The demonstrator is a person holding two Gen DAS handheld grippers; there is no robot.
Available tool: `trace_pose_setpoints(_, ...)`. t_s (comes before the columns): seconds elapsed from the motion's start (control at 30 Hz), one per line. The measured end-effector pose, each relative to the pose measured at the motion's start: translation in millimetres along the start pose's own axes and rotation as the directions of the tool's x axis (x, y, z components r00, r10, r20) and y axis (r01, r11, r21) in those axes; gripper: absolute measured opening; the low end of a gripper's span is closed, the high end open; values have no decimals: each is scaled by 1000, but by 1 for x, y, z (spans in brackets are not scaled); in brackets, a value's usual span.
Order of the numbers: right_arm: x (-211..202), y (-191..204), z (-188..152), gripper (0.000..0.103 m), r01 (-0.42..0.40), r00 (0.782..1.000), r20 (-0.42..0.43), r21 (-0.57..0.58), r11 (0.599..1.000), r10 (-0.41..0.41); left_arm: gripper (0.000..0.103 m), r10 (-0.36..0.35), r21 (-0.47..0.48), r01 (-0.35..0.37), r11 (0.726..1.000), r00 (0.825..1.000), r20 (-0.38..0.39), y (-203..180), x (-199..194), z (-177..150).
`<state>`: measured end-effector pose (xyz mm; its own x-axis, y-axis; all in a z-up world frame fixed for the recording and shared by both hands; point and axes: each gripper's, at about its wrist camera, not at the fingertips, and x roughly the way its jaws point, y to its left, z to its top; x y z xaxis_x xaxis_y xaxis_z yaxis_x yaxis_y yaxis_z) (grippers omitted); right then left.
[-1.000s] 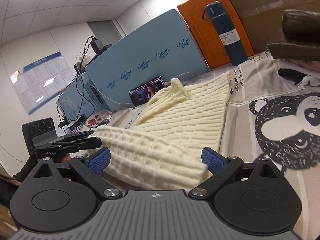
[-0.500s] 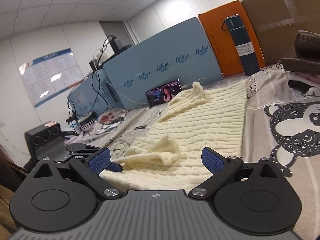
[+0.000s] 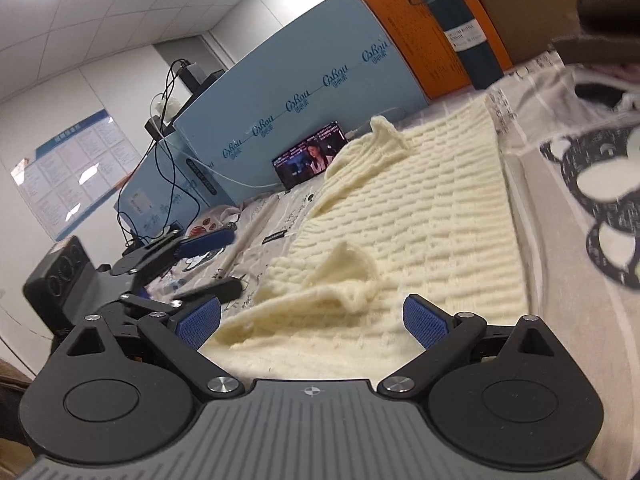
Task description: Fold clothes
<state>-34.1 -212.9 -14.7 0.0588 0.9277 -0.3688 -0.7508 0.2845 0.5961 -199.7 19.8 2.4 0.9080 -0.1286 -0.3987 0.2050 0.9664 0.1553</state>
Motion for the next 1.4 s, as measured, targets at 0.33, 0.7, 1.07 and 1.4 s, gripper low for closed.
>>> trace_pose_setpoints(0.33,-31,9,-23,99,-21,1000,-22,-10,1000,20,79,-76,75,89,993,984,-161,-15,53,4)
trace_pose_setpoints(0.7,-28,4,-21,99,-33,999,-7,2,999,33,13,140,-83,-137,987,990,28,4,2,0)
trace_pose_setpoints(1.07,-11,1,20,99,-53,995,90,37,998,49,43,394,-164,-409,898,912,-116,36,-53,-36)
trace_pose_setpoints(1.4,23,-7,87,99,46,984,168,91,995,-61,86,430,-236,-431,871,901,-59,65,-87,-25)
